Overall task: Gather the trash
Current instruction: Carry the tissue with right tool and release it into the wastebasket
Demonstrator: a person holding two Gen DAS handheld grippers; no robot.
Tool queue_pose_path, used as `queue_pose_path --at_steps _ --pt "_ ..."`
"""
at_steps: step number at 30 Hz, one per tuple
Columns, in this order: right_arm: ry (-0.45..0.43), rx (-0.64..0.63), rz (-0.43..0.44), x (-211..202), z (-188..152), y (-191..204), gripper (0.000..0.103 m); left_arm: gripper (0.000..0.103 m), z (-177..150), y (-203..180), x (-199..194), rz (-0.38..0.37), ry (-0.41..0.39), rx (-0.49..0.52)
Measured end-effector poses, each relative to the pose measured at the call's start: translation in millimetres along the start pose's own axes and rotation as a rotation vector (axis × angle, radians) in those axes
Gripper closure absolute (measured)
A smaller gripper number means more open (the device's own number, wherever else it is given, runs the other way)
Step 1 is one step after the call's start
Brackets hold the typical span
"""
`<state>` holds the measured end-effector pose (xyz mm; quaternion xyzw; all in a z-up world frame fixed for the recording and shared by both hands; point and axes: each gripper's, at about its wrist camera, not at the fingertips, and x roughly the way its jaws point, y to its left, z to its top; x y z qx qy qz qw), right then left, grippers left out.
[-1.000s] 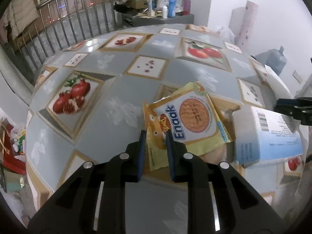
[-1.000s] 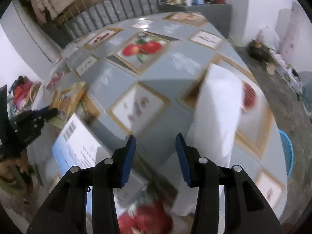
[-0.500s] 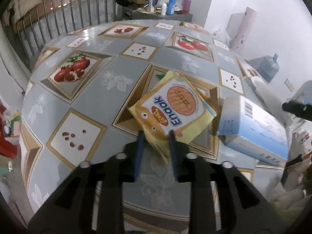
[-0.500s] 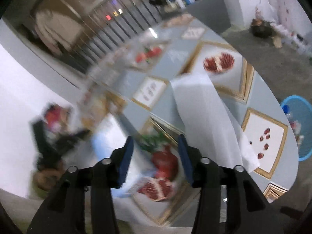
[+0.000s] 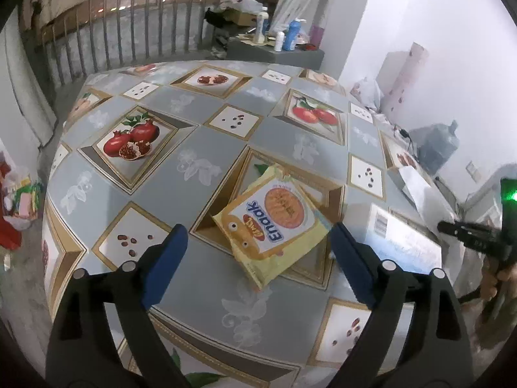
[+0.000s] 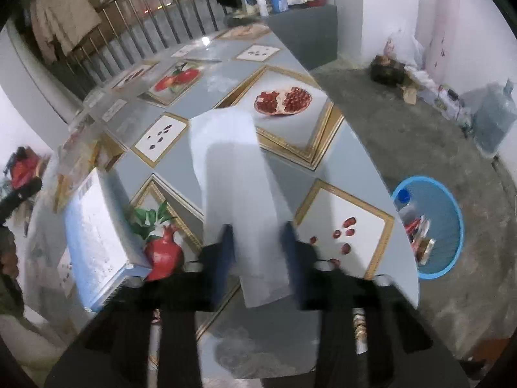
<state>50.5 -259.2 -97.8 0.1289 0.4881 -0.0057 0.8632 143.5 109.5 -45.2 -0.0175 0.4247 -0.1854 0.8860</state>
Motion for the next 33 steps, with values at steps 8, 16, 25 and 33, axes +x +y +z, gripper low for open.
queue_pose_path --at_steps 8,16,25,33 --pt "-0.21 0.345 -0.057 -50.4 9.0 -119.5 0.099 0.012 7.2 1.9 2.5 0.053 -0.026 -0.047" --pt "-0.144 0.693 -0.23 -10.1 -9.8 -275.3 0.099 0.01 12.6 15.0 6.6 0.096 -0.028 -0.118" --pt "0.054 0.864 -0.264 117.4 -29.8 -369.0 0.036 0.01 15.1 29.9 7.1 0.171 -0.012 -0.159" --pt "0.037 0.996 -0.202 126.7 -46.8 -392.8 0.032 0.01 13.6 30.7 2.4 0.151 -0.023 -0.177"
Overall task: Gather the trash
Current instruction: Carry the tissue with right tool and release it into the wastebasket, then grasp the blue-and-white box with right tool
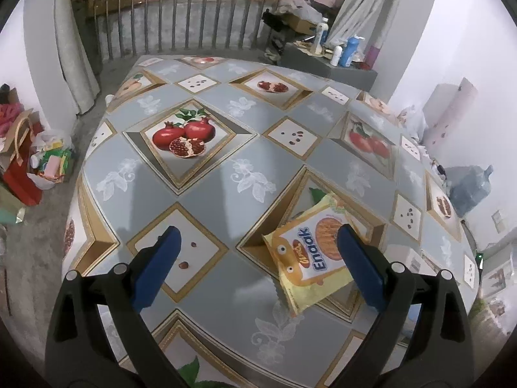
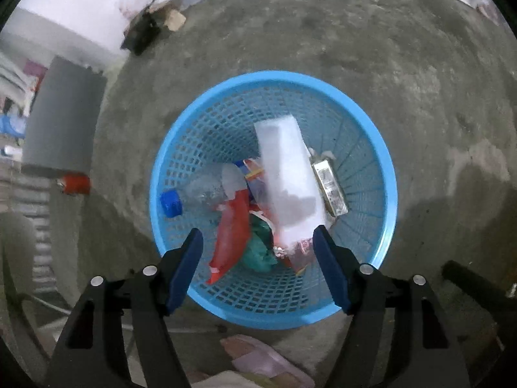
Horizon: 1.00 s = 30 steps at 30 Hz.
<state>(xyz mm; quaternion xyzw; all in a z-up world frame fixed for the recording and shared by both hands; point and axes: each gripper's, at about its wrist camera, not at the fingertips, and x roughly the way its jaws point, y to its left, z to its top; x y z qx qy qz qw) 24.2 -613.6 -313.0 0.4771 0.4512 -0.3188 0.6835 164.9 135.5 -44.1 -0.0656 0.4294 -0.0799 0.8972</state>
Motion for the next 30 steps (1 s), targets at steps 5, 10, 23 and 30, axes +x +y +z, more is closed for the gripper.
queue_pose_path --at_steps 5,10,23,30 --pt "-0.159 -0.087 0.009 -68.8 -24.5 15.0 0.032 0.01 -1.5 -2.4 -3.7 -0.027 -0.013 0.013" --pt "-0.283 -0.402 0.22 -172.2 -98.1 92.8 0.03 0.01 -5.1 1.9 -13.6 -0.097 -0.041 -0.02" --pt "0.005 -1.604 0.474 -210.4 -404.7 273.8 0.014 0.01 -21.1 25.3 -44.8 -0.036 -0.133 0.023" --pt "0.074 -1.647 0.351 -179.1 -421.1 288.9 0.016 0.01 -24.9 41.6 -56.7 -0.023 -0.16 0.014"
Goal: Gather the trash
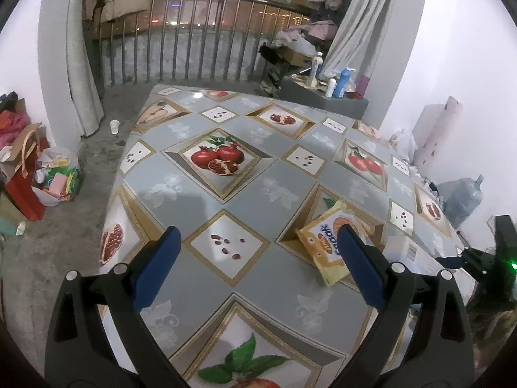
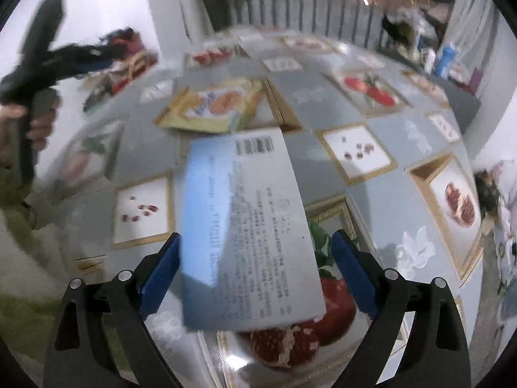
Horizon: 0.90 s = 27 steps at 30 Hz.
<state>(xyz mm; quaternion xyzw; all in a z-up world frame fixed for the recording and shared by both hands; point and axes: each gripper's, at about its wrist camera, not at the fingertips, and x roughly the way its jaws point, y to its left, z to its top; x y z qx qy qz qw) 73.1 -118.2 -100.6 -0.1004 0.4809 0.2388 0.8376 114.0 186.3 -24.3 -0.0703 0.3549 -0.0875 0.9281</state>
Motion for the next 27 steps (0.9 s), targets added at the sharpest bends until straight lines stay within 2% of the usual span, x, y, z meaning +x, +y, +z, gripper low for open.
queue_pose_path --at_steps 1,5,7,11,14,16,19,21,24,27 --pt "-0.002 0.026 0.018 -1.2 -1.7 -2.3 0.026 0.01 -0.1 1.0 0.3 0.001 0.002 0.001" --pt "-0.019 0.129 -0.061 -14.3 -18.9 -14.7 0.027 0.01 2.5 -2.4 10.2 -0.007 0.028 0.017" --pt "-0.027 0.219 -0.097 -23.1 -30.6 -25.3 0.027 0.01 5.2 -9.4 19.1 -0.025 0.051 0.035" --pt "-0.049 0.405 -0.144 -40.9 -54.0 -49.2 0.027 0.01 15.4 -29.5 49.1 -0.085 0.126 0.089" --pt "-0.079 0.538 -0.144 -52.1 -71.1 -65.6 0.027 0.01 27.2 -41.9 87.4 -0.186 0.205 0.066" --pt "-0.097 0.594 -0.131 -56.2 -78.1 -72.7 0.027 0.01 28.6 -47.6 107.4 -0.222 0.254 0.058" --pt "-0.104 0.614 -0.144 -59.2 -80.8 -77.0 0.027 0.011 21.8 -61.3 132.6 -0.212 0.353 0.101" --pt "-0.105 0.616 -0.145 -60.3 -81.4 -78.5 0.027 0.012 14.0 -70.2 128.6 -0.213 0.364 0.146" --pt "-0.103 0.621 -0.133 -58.7 -82.2 -80.7 0.027 0.012 -2.0 -78.5 114.0 -0.271 0.405 0.162" --pt "-0.097 0.618 -0.133 -55.0 -81.1 -79.9 0.027 0.011 -20.7 -85.0 95.8 -0.374 0.433 0.138"
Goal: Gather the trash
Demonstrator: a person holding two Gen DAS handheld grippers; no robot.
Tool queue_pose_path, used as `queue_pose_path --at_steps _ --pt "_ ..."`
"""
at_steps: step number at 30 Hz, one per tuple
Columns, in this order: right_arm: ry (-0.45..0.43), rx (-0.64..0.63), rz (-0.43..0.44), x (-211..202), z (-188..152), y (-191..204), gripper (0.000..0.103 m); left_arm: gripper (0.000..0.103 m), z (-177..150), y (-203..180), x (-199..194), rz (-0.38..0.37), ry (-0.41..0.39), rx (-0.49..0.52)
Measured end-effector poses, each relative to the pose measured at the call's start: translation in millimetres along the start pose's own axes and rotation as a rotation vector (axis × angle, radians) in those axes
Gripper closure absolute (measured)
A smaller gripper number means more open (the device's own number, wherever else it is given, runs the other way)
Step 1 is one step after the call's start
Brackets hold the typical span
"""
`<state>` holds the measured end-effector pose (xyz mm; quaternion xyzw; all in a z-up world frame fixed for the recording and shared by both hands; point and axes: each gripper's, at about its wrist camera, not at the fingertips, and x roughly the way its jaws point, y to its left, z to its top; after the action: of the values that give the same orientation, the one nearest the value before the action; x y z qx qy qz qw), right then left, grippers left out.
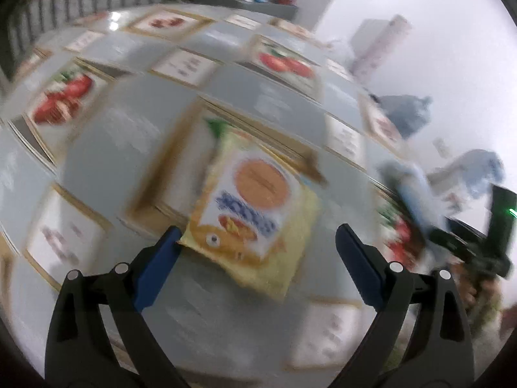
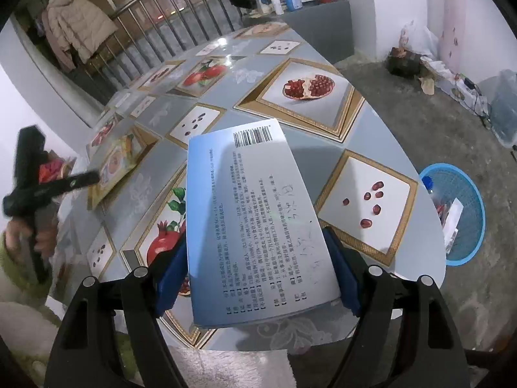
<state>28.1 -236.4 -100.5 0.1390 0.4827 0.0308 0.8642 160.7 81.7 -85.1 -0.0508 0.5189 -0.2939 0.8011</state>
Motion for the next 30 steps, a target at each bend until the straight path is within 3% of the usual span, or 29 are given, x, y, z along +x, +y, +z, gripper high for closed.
queue_pose_path --at_steps 1,5,11,14,20,30 --pt "-0.001 -0.003 -0.002 0.6 -0.1 0.5 0.026 0.011 -7.7 -4.7 -1.1 -0.034 -0.002 0.0" --pt "-0.01 0.004 -0.001 1.9 -0.3 1.0 0.026 0.01 -24.1 -11.6 -4.0 -0.025 -0.072 0.017" --pt "-0.023 0.003 -0.009 2.5 -1.5 2.5 0.026 0.009 -32.1 9.4 -14.3 -0.132 -0.155 -0.166" --pt "-0.022 -0.015 -0.031 3.7 -0.9 6.0 0.026 0.009 -33.1 8.3 -15.9 -0.136 -0.145 -0.156" --pt "-0.044 -0.049 -0.068 5.7 -3.6 11.7 0.026 0.009 -34.7 -3.7 -14.0 -0.076 -0.124 -0.063" --pt "-0.059 -0.036 -0.048 4.5 -4.8 8.5 0.026 0.009 -42.8 14.8 -19.0 -0.201 -0.192 -0.195"
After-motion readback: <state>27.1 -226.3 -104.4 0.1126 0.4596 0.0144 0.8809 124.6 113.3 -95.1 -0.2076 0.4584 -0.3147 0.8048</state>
